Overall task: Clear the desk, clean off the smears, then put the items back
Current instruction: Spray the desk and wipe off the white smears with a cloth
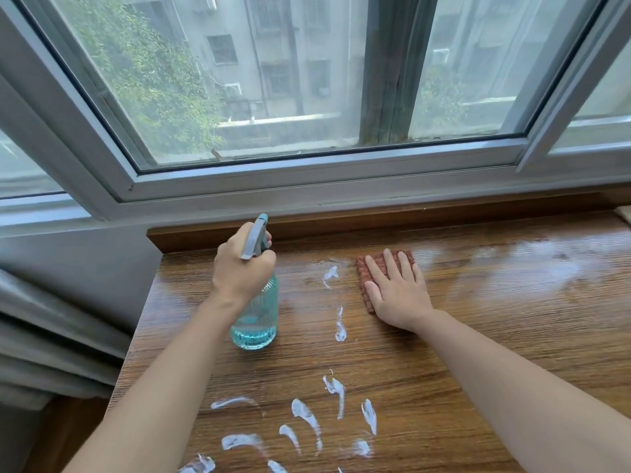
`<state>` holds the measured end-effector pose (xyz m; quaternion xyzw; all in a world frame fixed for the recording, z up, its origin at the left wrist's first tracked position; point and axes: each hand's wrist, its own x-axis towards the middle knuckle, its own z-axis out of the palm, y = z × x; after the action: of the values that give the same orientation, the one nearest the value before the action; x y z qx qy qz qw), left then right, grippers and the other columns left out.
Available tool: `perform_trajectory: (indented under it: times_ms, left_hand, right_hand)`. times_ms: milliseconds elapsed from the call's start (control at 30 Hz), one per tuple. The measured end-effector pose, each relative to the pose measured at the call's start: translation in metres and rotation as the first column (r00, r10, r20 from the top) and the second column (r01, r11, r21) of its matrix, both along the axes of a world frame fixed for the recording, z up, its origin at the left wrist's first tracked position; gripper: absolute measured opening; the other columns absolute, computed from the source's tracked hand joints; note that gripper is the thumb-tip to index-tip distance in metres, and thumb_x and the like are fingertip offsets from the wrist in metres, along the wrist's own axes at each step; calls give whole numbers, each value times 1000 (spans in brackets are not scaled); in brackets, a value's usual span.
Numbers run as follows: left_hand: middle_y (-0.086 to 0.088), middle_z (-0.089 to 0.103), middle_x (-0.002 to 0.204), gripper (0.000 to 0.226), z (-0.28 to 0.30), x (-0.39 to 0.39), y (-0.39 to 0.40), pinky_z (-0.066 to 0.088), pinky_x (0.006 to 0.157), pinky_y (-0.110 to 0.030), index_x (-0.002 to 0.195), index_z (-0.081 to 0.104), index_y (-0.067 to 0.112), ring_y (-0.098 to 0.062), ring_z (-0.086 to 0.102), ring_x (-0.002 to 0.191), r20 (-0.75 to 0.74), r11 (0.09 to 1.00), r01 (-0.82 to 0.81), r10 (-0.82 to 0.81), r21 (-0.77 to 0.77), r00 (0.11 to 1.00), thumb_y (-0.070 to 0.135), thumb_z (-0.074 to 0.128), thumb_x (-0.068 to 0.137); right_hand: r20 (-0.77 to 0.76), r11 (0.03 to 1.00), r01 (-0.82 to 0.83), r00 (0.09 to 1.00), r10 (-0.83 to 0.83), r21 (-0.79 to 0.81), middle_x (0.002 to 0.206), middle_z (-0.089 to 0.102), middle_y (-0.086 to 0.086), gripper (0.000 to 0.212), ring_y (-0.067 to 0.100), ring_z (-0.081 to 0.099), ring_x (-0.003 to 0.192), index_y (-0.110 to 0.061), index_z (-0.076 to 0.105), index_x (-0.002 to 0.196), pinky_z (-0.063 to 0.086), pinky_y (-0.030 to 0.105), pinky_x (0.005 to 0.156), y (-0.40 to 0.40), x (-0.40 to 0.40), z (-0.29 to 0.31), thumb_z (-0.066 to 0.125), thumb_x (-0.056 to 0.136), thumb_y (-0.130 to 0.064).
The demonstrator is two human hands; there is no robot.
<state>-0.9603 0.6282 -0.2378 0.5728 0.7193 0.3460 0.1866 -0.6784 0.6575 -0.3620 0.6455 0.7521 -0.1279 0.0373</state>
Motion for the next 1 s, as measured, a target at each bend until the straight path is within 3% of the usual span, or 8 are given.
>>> perform_trajectory:
  times_ms: [167,300,467,600,700,800,900,1000]
  left_hand:
    - [-5,71,81,30,-16,-12,4,52,61,-37,97,65,20,-27,64,66,-28,990,8,-4,144,1000,-3,63,80]
    - [-8,65,69,27,-22,-14,10,47,55,-35,99,63,21,-28,59,58,-34,993,0,4,122,999,1,61,81]
    - [-1,55,62,22,-23,-9,13,37,52,-29,99,62,18,-22,51,53,-57,990,-4,12,140,998,15,55,79]
    - [5,53,62,29,-26,-6,9,47,50,-33,101,62,18,-22,55,54,-121,986,46,-27,160,992,21,49,75]
    - [7,49,61,28,-29,-8,7,49,50,-36,100,62,17,-21,54,53,-102,983,44,-26,180,994,20,50,76]
    - [7,46,59,30,-30,-11,6,46,47,-32,103,63,15,-18,49,50,-83,979,38,-22,200,996,19,49,76]
    - [4,49,60,31,-30,-14,4,39,48,-26,104,63,15,-14,47,49,-75,976,31,-15,216,997,18,50,77]
    - [0,53,62,31,-29,-13,4,39,49,-26,105,63,16,-16,50,50,-66,978,22,-8,206,998,19,50,77]
  right_hand:
    - [-14,990,140,990,-140,-37,171,-12,5,63,34,-15,156,-40,-4,162,-7,53,125,11,-21,2,13,103,-56]
    - [-35,979,202,979,-202,-8,171,-6,8,63,39,-11,155,-36,1,162,-6,56,123,22,-56,1,16,103,-52]
    - [-27,985,-160,987,161,59,172,2,2,59,31,-5,157,-43,7,161,0,50,125,40,-71,1,19,104,-52]
    - [-42,842,-539,841,540,40,172,0,-8,55,21,-10,158,-52,9,159,-3,42,126,31,-28,5,23,106,-51]
    - [-67,752,-659,751,657,-3,170,-7,-15,54,12,-19,155,-54,6,158,-9,37,126,14,7,7,22,107,-49]
    - [-8,801,-598,801,598,11,170,-8,-13,54,13,-18,156,-51,2,159,-7,38,126,24,5,6,18,108,-48]
    - [7,935,-353,936,353,29,172,0,-1,59,23,-7,158,-43,3,162,1,45,127,46,-37,4,16,104,-49]
    - [-3,982,-186,983,186,30,172,2,3,60,30,-4,157,-41,5,161,2,49,125,54,-75,3,18,103,-49]
